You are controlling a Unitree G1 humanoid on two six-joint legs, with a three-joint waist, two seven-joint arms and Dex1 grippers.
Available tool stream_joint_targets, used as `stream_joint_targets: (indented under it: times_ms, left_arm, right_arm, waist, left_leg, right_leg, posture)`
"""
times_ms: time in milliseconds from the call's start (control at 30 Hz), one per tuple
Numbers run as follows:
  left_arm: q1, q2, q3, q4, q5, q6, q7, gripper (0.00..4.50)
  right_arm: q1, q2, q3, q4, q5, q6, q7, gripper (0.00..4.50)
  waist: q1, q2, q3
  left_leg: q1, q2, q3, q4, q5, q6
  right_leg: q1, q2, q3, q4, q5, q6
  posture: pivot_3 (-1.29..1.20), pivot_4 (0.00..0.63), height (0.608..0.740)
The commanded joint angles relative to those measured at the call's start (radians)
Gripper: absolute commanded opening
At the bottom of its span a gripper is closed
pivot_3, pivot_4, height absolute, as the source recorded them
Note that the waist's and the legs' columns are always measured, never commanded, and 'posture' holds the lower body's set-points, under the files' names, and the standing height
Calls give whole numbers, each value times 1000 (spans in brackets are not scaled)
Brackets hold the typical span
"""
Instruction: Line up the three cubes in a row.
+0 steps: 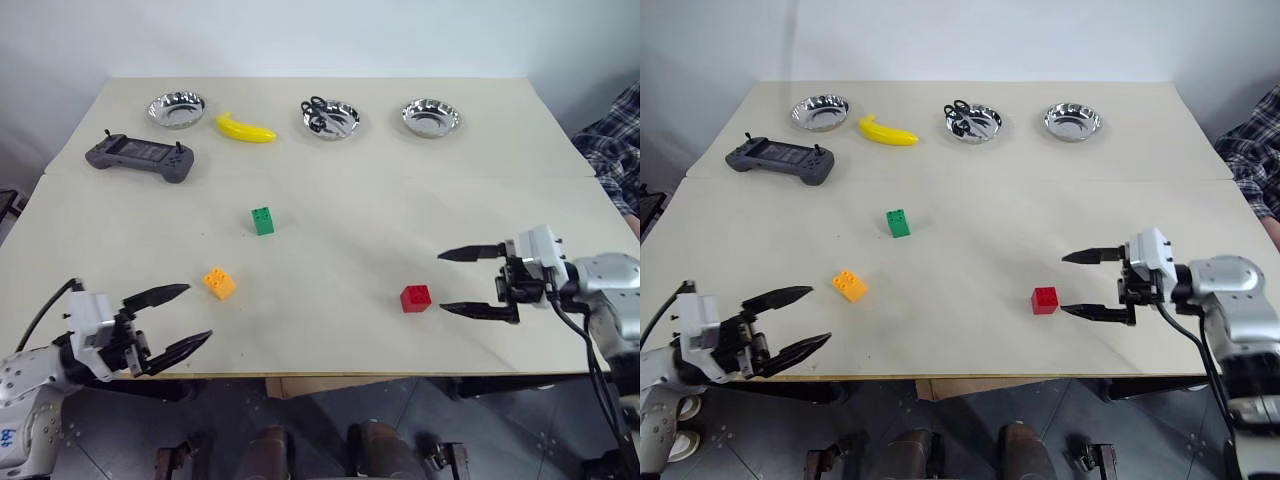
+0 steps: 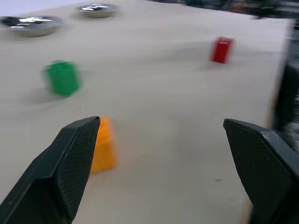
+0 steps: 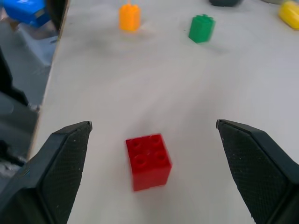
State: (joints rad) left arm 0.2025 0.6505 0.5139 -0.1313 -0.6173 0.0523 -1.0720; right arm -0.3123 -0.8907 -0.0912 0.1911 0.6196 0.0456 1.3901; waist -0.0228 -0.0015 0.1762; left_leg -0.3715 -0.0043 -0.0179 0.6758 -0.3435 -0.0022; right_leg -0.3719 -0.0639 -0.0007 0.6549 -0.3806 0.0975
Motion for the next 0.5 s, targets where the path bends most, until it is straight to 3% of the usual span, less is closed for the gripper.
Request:
stream_joint_targets:
  times_ms: [33, 167, 333, 500]
  left_arm:
    - [47, -32, 95, 25, -8, -20, 72, 4500]
    - [93, -99, 123, 27, 10, -43, 150, 4500]
    - [97, -142, 62, -45, 35, -47, 202, 4500]
    - [-78, -107, -70, -157, 56, 85, 334, 4500]
  right_arm:
    - [108, 40, -188, -81, 28, 7, -176, 4469]
    - [205, 101, -316, -151, 11, -21, -308, 4469]
    - [281, 135, -356, -212, -10, -25, -356, 4469]
    - [284, 128, -332, -213, -23, -10, -331, 4469]
  waist:
    - [-2, 0, 0]
    - [-3, 0, 0]
    - [-3, 0, 0]
    - [16, 0, 0]
  left_leg:
    - [0, 0, 0, 0, 0, 0]
    - [1, 0, 1, 0, 0, 1]
    - [2, 0, 1, -1, 0, 1]
    - [2, 0, 0, 2, 0, 1]
  right_leg:
    - [0, 0, 0, 0, 0, 0]
    - [2, 0, 1, -1, 0, 0]
    - [2, 0, 1, -1, 0, 0]
    - [4, 0, 1, -1, 0, 1]
  posture:
    - [0, 150, 740]
    - [0, 150, 740]
    - [0, 150, 740]
    - [0, 150, 740]
